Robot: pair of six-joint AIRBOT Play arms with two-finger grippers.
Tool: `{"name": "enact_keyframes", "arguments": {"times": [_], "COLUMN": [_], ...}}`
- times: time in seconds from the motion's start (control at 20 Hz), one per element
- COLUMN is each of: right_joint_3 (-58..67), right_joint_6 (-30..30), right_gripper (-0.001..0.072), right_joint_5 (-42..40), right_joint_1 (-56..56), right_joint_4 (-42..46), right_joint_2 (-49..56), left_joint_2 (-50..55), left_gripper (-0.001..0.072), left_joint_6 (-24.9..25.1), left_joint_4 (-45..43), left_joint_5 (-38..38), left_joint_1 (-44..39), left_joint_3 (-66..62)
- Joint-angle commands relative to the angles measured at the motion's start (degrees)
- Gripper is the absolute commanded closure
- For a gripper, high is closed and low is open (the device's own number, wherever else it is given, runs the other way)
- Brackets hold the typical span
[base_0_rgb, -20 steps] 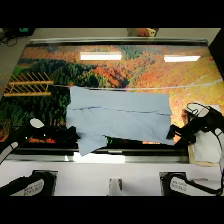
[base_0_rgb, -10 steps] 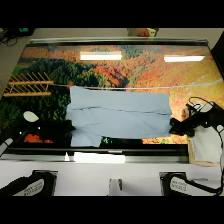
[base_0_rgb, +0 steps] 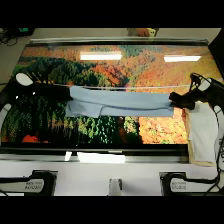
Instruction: Fold the shirts.
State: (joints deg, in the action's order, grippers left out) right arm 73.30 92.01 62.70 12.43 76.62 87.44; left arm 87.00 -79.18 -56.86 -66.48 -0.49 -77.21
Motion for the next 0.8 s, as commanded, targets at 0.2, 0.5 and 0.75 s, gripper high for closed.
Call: {"name": "enact_keyframes", "arguments": {"times": [0.2, 0.5, 0.75], "right_joint_3": [10.86, 11.72, 11.74], "right_joint_6": [4.44, -2.12, -2.47], "right_gripper": [0.0688, 0.0090, 0.0070], "right_joint_5": [-4.37, -0.74, 4.44], "right_joint_1": [-1.22, -0.72, 7.30], "right_joint_4": [-3.52, -1.62, -8.07], "right_joint_2": [12.55, 11.50, 12.63], "left_joint_2": [18.84, 17.73, 8.02], "left_gripper": [0.0677, 0.0165, 0.0168], "left_joint_6": [-8.48, -9.68, -8.28], "left_joint_4": [-0.59, -0.57, 0.68], "left_joint_5": [-4.68, -5.18, -4.81], "left_joint_1": [0.11, 1.68, 3.17], "left_joint_3": [-17.49, -17.53, -17.51]}}
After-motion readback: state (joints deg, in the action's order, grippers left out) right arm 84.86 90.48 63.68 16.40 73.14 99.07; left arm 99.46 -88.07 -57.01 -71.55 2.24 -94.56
